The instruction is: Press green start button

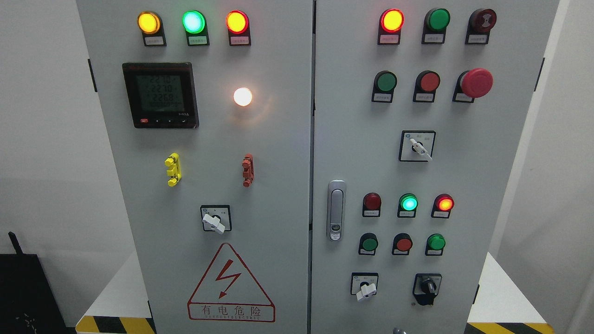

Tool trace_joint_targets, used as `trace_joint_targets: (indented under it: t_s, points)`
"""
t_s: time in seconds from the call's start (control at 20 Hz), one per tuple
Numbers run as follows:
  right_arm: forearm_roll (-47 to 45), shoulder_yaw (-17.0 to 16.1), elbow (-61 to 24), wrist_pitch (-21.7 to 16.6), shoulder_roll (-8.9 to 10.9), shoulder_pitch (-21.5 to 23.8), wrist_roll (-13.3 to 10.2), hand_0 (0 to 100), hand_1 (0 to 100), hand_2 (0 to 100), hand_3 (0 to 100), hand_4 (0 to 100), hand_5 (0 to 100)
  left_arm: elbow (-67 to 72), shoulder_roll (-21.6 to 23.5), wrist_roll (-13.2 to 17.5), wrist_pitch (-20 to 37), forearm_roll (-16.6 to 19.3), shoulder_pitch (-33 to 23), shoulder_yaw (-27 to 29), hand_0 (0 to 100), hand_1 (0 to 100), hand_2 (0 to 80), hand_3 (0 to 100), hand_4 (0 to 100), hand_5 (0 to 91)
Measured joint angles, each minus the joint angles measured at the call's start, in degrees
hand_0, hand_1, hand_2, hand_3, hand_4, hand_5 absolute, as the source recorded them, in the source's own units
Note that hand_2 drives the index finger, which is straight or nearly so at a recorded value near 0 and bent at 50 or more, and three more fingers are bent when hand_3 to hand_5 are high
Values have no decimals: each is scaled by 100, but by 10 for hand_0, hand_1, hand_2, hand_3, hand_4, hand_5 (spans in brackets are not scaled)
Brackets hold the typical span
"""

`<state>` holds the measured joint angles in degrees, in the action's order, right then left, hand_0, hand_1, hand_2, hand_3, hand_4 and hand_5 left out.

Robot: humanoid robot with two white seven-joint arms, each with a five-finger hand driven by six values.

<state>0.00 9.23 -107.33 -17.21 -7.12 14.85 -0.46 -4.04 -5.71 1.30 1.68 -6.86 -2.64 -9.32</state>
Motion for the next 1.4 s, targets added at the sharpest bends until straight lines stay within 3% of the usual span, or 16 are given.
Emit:
trace_joint_targets:
  t_s: [1.0,1.4]
  points:
    - [146,-46,-32,-156,6,-177,31,97,174,0,5,0,0,0,0,0,0,0,0,0,120,556,0,0,0,0]
    - [1365,-294,98,-795,6,-531,-27,106,225,0,62,6,0,0,0,0,0,0,0,0,120,556,0,0,0,0]
